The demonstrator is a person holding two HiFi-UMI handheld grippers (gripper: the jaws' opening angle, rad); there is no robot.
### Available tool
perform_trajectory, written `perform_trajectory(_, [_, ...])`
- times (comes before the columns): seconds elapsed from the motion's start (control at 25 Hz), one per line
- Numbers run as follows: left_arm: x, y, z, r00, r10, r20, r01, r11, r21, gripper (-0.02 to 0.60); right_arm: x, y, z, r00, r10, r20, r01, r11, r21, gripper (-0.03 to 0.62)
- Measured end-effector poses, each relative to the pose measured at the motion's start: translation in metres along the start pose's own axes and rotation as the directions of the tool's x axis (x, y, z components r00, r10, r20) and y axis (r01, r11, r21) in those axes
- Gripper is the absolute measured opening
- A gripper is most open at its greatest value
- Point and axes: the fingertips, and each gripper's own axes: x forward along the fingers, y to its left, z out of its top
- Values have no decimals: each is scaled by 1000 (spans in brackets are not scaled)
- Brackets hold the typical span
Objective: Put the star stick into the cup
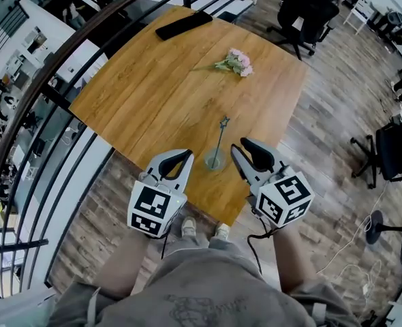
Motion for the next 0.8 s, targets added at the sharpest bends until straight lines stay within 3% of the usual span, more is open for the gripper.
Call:
perform_trajectory(0.2, [-27,-11,43,996,15,91,-23,997,79,17,-46,33,57,990,56,127,-47,996,-71,69])
perform_trajectory(0.36, [-51,-23,68,989,24,147,-44,990,135,16,-82,60,80,979,93,180,-74,991,-110,59])
perform_trajectory(0.56, [-77,-36,87,981,24,192,-58,984,171,17,-113,87,85,971,142,194,-111,981,-158,41])
perform_trajectory(0.8, [-92,-52,78,982,22,186,-51,987,154,17,-134,106,67,969,182,165,-155,974,-163,31])
